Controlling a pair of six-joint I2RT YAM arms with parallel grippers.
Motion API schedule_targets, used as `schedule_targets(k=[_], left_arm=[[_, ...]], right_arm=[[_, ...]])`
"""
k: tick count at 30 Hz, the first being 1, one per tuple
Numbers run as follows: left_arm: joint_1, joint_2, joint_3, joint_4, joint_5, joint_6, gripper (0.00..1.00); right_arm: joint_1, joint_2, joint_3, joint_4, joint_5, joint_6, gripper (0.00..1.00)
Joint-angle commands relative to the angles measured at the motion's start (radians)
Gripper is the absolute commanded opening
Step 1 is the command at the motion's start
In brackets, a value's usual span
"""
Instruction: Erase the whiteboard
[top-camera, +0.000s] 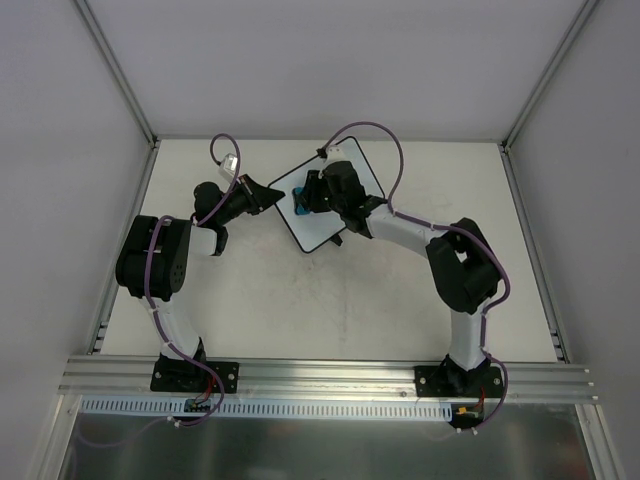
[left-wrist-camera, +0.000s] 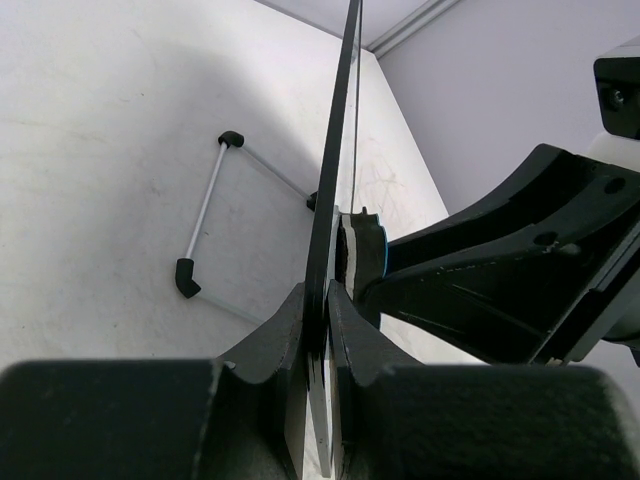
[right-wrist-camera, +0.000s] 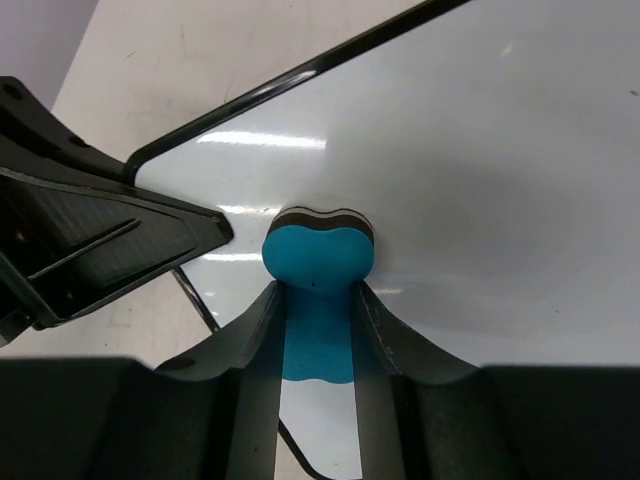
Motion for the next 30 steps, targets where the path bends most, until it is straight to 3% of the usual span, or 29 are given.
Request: schedule_targets(k=[1, 9, 16, 30], left_arm=[[-0.028, -0.023, -0.007, 0.014, 0.058, 0.058, 0.0], [-0.031, -0.027, -0.007, 0.01, 0.057, 0.063, 0.0], [-0.033, -0.03, -0.008, 0.006, 0.054, 0.069, 0.0], [-0.036, -0.035, -0.007, 0.0, 0.052, 0.075, 0.0]], right_arm=[[0.045, 0.078, 0.004, 0.037, -0.117, -0.005, 0.0], [0.068, 0.11, 0.153, -0.094, -0.044, -0.074, 0.0], [0.068, 0.115, 0.244, -0.219, 0.157, -0.108, 0.0], [0.058, 0.153, 0.417, -0.342, 0.234, -0.173, 0.0]])
